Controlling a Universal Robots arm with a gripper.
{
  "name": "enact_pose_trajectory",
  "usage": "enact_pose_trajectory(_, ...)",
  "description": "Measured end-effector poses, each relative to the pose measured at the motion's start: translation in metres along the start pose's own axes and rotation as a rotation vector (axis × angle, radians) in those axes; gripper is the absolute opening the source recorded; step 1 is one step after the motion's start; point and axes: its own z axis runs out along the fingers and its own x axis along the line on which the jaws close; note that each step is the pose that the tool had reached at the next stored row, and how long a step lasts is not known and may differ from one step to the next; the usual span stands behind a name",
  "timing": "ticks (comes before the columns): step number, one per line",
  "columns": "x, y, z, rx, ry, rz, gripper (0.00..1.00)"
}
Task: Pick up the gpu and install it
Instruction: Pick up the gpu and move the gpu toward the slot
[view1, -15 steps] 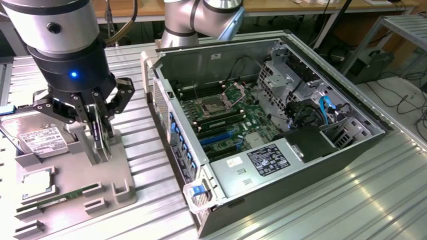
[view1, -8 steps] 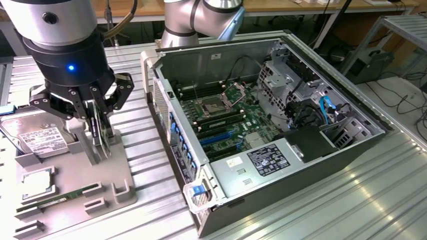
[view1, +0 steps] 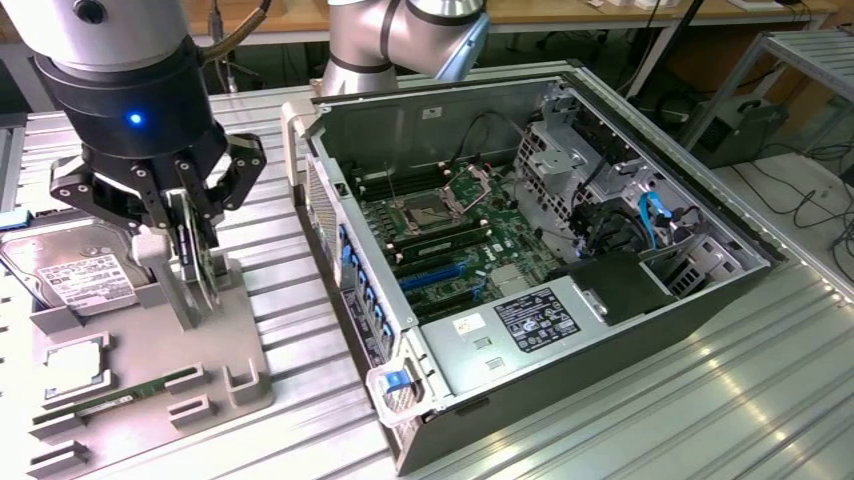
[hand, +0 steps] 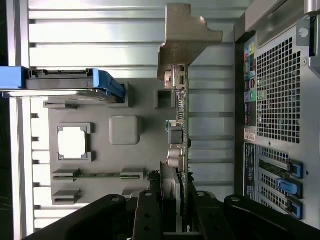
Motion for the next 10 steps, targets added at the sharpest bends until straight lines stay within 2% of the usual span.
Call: enact_pose_trajectory(10,-0.0001,0.0004,-0.0105,-0.0005,0.0007,0.000,0.28)
